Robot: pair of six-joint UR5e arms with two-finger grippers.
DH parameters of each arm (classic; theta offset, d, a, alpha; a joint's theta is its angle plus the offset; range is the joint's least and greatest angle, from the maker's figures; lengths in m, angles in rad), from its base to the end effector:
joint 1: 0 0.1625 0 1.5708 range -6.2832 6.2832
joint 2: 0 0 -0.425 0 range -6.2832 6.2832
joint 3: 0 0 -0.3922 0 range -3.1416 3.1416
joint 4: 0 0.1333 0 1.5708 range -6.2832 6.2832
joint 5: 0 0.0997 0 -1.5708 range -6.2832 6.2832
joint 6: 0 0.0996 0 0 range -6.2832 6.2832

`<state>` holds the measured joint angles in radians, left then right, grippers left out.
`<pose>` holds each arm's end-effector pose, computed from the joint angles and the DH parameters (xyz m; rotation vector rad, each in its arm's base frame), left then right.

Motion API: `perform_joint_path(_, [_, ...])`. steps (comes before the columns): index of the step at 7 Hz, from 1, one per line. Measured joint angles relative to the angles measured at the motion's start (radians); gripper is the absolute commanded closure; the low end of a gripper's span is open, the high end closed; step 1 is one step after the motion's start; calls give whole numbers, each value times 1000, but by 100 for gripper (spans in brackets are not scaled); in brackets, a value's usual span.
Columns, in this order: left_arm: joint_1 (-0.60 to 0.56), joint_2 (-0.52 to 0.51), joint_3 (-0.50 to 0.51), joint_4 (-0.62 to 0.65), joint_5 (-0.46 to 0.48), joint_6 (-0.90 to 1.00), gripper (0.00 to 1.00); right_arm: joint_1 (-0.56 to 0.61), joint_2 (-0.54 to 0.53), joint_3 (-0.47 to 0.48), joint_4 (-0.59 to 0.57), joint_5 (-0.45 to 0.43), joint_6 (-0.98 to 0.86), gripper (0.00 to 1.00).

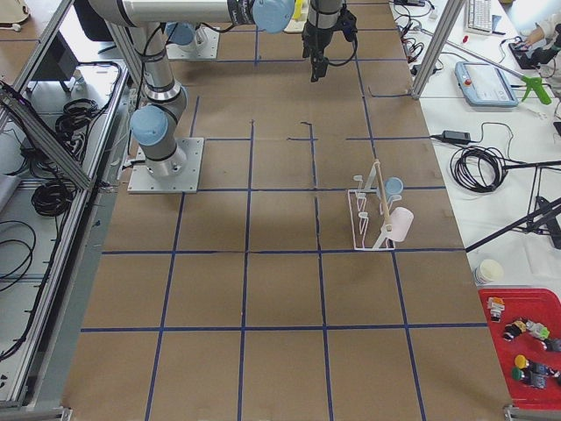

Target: Transfer IKEA cup to right arm and place on rack

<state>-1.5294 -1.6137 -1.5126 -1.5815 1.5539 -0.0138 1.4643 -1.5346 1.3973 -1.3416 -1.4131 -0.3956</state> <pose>-0.1137 -0.5157 0.4940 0.0862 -3.1236 0.0075 0.0956 -0.5072 0.5338 -0.4165 2.9359 0.0739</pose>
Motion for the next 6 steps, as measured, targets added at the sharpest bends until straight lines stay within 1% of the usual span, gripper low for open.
perform_joint_path(2, [0, 0, 0, 0, 0, 0, 1, 77, -17, 32, -18, -1, 114, 0])
perform_joint_path(3, [0, 0, 0, 0, 0, 0, 1, 111, -30, 74, -72, -22, 145, 0])
perform_joint_path(4, [0, 0, 0, 0, 0, 0, 1, 140, -47, 119, -143, -74, 185, 0])
perform_joint_path(5, [0, 0, 0, 0, 0, 0, 1, 157, -56, 150, -187, -124, 226, 0])
perform_joint_path(6, [0, 0, 0, 0, 0, 0, 1, 164, -59, 165, -203, -147, 250, 0])
